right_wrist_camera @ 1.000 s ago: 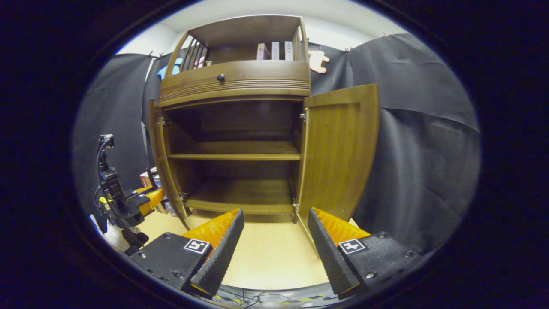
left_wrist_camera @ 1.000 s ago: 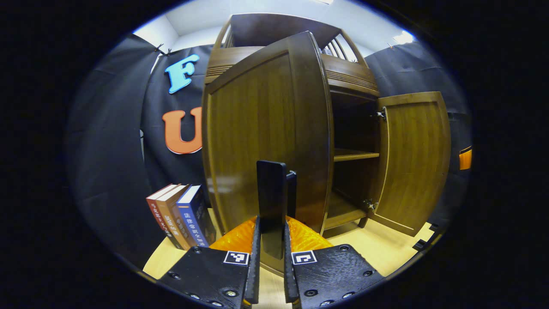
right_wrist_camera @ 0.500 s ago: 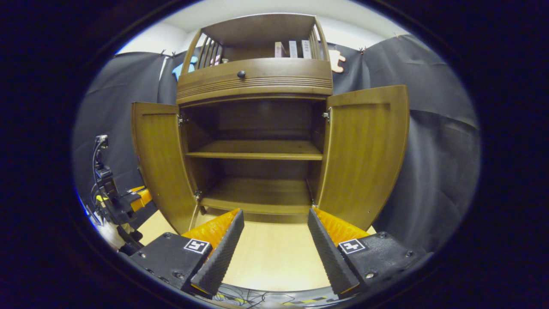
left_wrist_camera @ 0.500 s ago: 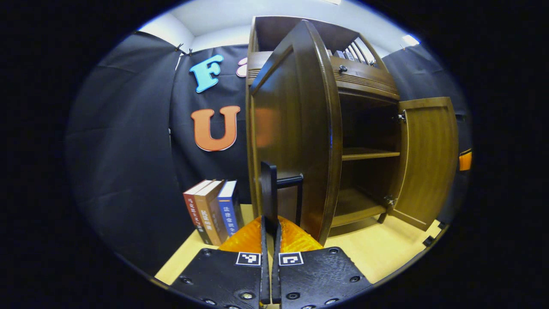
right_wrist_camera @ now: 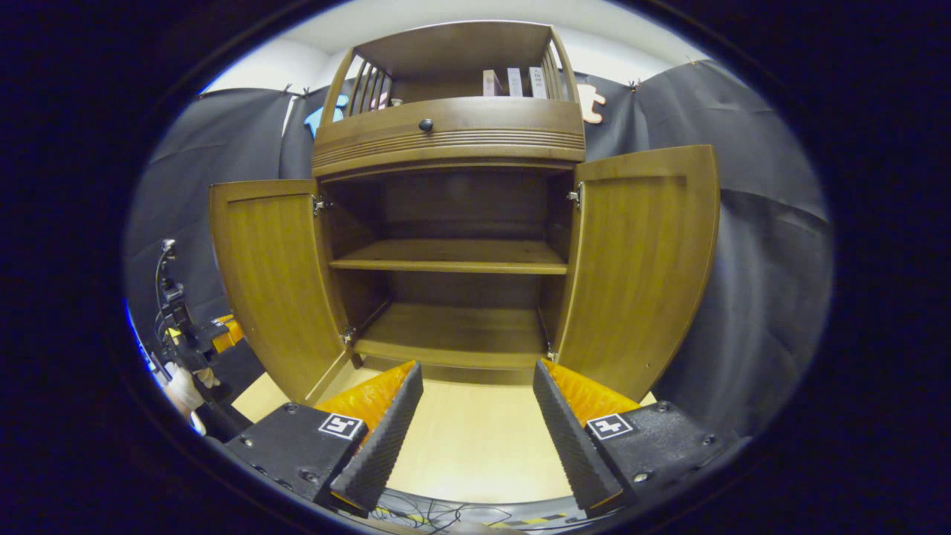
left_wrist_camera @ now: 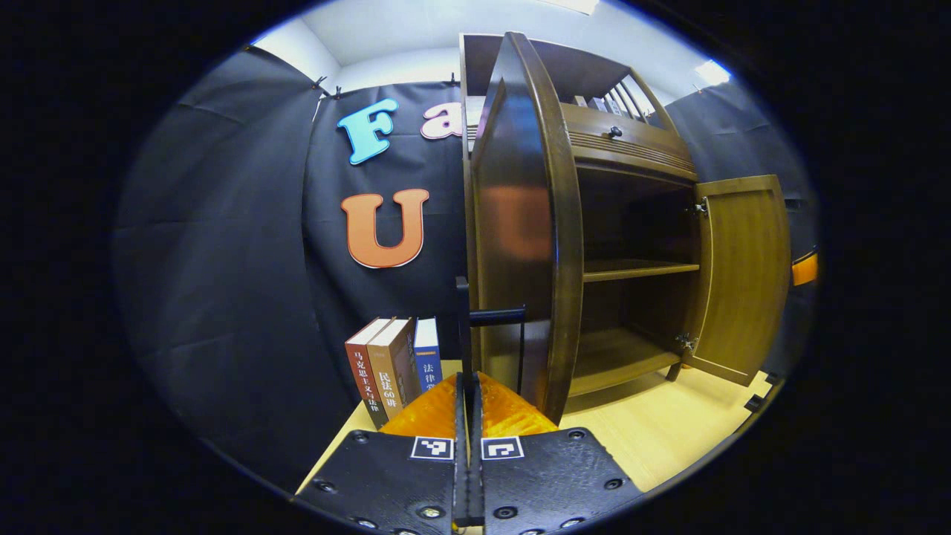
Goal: Open the right door of the double-door shoe cabinet with the right hand, and open the left door with the left hand.
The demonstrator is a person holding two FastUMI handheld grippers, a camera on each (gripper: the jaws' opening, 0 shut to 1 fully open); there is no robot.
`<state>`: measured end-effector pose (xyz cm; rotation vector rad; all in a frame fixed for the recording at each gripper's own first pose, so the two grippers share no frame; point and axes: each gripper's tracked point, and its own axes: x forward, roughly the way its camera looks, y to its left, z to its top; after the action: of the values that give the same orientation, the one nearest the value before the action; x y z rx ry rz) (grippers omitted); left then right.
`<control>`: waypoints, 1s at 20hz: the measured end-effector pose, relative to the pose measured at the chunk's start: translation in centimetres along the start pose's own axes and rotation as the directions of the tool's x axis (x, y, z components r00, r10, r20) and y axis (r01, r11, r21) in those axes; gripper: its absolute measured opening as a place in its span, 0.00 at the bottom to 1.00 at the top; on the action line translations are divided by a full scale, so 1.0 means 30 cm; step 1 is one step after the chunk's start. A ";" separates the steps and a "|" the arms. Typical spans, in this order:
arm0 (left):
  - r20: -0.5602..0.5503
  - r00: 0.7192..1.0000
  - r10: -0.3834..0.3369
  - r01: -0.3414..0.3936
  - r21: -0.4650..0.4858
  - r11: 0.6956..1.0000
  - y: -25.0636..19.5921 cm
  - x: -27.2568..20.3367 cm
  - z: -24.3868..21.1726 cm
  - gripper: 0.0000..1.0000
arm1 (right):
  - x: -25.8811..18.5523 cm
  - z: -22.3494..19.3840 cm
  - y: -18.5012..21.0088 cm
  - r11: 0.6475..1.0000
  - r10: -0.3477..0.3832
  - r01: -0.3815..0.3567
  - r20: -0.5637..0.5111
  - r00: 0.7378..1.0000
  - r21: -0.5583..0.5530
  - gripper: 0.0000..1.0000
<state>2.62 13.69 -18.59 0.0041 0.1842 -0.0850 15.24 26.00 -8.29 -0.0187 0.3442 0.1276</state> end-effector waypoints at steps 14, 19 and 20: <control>-0.074 0.985 -0.155 0.158 0.025 0.987 0.132 -0.008 -0.035 0.03 | 0.022 -0.038 0.044 0.996 0.051 -0.054 -0.037 0.998 -0.066 0.95; -0.096 0.994 -0.060 0.065 0.049 0.997 0.199 -0.105 -0.037 0.66 | 0.045 -0.033 0.037 0.995 0.068 -0.071 -0.040 0.997 -0.074 0.95; -0.087 0.996 -0.027 0.032 0.049 0.998 0.212 -0.131 -0.020 0.83 | 0.050 -0.029 0.036 0.994 0.074 -0.076 -0.038 0.997 -0.077 0.96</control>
<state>-0.81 20.38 -18.49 0.0554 0.2690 -0.1191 16.22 27.23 -9.61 -0.0857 0.3748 0.2154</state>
